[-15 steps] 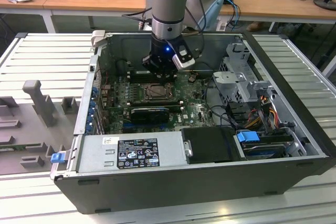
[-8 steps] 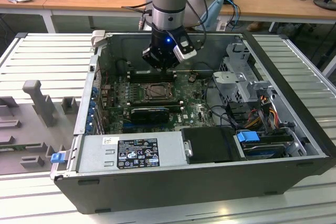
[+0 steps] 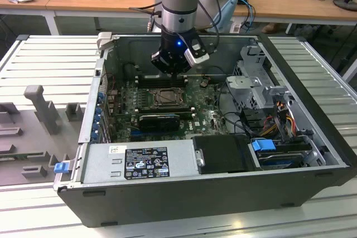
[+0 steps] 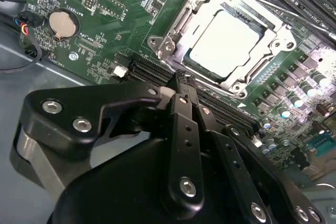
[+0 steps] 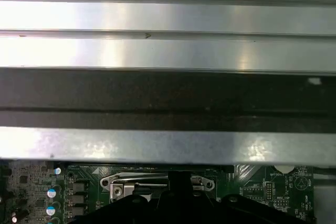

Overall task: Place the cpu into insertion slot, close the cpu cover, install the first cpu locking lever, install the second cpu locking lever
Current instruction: 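Install the first cpu locking lever, then install the second cpu locking lever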

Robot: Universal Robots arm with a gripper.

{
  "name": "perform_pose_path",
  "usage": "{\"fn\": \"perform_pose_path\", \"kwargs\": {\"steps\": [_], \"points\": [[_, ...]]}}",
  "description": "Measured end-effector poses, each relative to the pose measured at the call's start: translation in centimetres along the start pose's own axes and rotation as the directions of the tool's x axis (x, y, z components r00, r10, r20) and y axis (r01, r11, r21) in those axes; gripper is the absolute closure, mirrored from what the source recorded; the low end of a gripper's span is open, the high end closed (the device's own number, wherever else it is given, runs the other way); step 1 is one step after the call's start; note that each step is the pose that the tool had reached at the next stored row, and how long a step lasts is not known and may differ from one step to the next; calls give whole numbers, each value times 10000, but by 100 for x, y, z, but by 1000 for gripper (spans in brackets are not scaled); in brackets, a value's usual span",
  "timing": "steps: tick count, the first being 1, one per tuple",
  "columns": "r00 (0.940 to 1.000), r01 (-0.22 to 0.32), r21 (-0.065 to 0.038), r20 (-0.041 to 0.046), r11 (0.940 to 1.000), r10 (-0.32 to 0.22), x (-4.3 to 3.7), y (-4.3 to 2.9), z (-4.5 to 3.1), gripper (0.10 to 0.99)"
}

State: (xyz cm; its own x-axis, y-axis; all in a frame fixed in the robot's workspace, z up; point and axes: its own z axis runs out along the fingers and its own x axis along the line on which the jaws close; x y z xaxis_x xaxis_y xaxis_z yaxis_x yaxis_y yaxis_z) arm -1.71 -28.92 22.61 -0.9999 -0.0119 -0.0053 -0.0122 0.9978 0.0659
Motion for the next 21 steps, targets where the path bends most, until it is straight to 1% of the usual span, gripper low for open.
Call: {"fn": "perform_pose_path", "kwargs": {"steps": [4, 6, 12, 21], "points": [[10000, 1, 3, -1, 10000, -1, 0, -15, -2, 980], [10000, 0, 1, 0, 10000, 0, 1, -57, -4, 980], [10000, -2, 0, 1, 10000, 2, 0, -62, -82, 980], [10000, -2, 2, 0, 10000, 2, 1, -96, -85, 980]]}}
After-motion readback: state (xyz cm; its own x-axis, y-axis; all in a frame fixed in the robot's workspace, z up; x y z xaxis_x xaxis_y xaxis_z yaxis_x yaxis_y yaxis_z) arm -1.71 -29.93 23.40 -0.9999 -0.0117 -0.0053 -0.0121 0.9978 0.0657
